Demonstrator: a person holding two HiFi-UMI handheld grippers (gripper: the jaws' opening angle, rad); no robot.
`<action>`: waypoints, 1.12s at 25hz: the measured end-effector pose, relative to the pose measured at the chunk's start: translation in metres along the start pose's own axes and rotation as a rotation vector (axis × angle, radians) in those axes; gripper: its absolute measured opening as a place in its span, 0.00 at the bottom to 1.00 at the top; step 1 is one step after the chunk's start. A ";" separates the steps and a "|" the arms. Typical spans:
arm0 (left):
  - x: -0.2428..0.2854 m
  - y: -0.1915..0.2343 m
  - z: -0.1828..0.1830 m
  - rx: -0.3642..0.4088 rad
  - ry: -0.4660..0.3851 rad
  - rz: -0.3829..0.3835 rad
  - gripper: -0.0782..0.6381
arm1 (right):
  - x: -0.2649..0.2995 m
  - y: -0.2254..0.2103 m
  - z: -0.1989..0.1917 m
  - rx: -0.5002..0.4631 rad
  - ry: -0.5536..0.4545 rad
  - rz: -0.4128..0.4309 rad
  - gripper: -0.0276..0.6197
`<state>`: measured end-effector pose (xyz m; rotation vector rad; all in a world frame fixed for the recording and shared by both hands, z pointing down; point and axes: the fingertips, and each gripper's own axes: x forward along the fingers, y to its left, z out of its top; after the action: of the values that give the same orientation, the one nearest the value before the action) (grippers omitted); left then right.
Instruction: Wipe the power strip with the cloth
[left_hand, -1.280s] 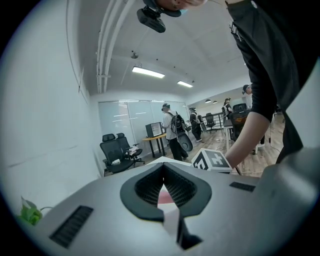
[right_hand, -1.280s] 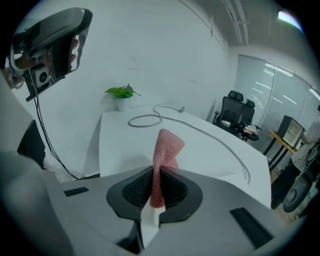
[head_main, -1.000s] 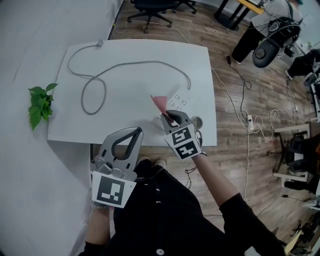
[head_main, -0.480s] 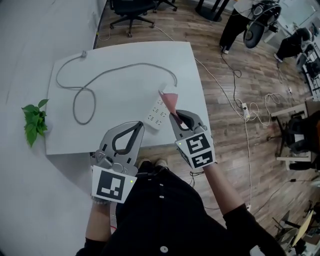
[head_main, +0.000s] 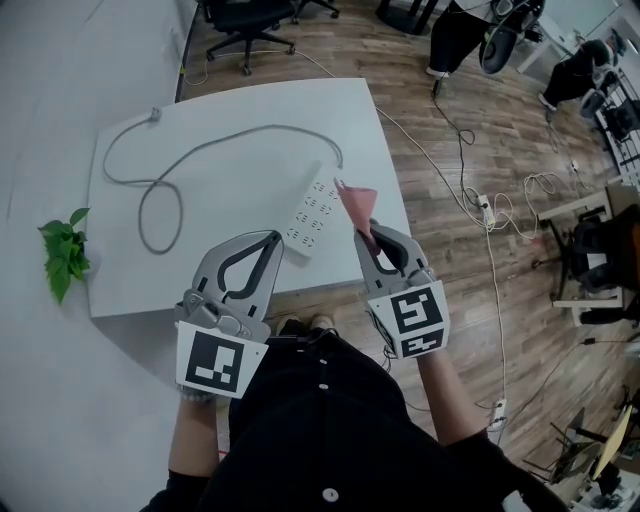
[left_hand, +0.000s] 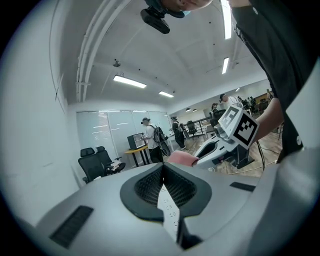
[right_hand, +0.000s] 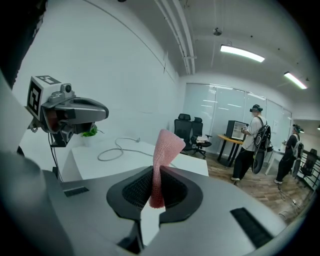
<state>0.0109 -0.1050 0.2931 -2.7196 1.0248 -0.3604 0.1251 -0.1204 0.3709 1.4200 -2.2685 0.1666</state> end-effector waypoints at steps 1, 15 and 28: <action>0.000 0.002 0.000 0.000 0.003 0.005 0.13 | -0.002 -0.001 0.002 0.006 -0.007 -0.004 0.12; 0.003 0.011 -0.007 -0.003 0.032 0.032 0.13 | -0.010 -0.008 0.003 0.024 -0.018 -0.031 0.12; 0.010 0.008 -0.007 -0.004 0.021 0.026 0.13 | -0.004 -0.007 0.011 -0.002 -0.033 -0.012 0.12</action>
<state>0.0116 -0.1180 0.2989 -2.7088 1.0658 -0.3835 0.1293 -0.1237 0.3585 1.4450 -2.2859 0.1383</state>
